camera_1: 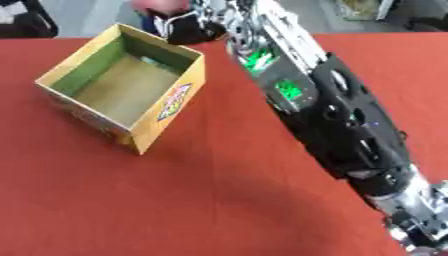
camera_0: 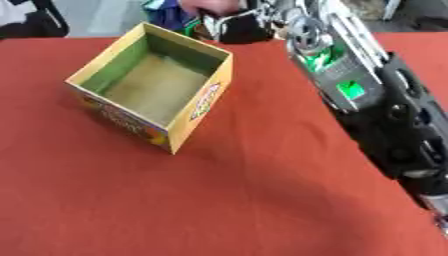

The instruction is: Pick up objects on the table and place them in the box.

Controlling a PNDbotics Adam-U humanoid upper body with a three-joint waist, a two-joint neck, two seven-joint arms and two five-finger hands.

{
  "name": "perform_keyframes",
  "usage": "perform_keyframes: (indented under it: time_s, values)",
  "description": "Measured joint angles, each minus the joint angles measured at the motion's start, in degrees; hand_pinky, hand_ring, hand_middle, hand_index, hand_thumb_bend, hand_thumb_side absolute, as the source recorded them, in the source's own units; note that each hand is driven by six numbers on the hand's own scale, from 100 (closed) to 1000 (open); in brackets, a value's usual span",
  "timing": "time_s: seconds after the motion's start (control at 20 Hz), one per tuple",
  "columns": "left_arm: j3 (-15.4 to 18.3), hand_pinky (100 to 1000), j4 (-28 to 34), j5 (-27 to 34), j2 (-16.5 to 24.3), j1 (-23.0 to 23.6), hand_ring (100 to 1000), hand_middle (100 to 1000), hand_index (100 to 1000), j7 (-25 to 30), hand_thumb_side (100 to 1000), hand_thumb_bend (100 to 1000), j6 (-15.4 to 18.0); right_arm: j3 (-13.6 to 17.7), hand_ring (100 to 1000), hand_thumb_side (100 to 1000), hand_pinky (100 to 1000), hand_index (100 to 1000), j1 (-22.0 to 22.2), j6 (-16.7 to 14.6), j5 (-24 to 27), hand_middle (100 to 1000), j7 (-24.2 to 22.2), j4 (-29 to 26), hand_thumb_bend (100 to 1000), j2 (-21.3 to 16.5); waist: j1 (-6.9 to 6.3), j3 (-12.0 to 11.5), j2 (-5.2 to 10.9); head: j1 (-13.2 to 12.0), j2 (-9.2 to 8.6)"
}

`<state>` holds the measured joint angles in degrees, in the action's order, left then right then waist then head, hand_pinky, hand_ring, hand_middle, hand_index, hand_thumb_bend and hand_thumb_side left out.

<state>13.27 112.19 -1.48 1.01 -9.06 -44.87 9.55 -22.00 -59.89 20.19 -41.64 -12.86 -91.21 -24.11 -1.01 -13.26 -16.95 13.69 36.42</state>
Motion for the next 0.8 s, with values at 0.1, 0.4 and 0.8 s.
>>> perform_keyframes:
  time_s: [0.1, 0.4, 0.8]
  values:
    - [-0.13, 208, -0.01, 0.12, 0.00, 0.00, 252, 238, 338, 0.16, 492, 100, 0.06, -0.53, 480, 100, 265, 552, -1.34, -0.15, -0.87, 439, 1.55, 4.47, 100, 2.73, -0.22, -0.34, 0.00, 0.47, 0.05]
    - [-0.50, 208, -0.22, 0.57, 0.00, 0.00, 251, 237, 337, 0.73, 488, 100, 0.17, -0.95, 487, 100, 272, 556, -3.18, -1.25, -5.20, 443, 6.26, 19.28, 100, 10.03, -0.37, -1.30, -0.09, 1.51, 0.07]
    - [-0.81, 208, -0.34, 1.01, 0.00, -0.01, 251, 237, 336, 1.10, 488, 100, 0.13, -0.80, 545, 100, 343, 626, -3.64, -5.89, -10.44, 479, 8.59, 32.35, 100, 15.18, -0.30, -2.07, -0.38, 1.82, -0.03]
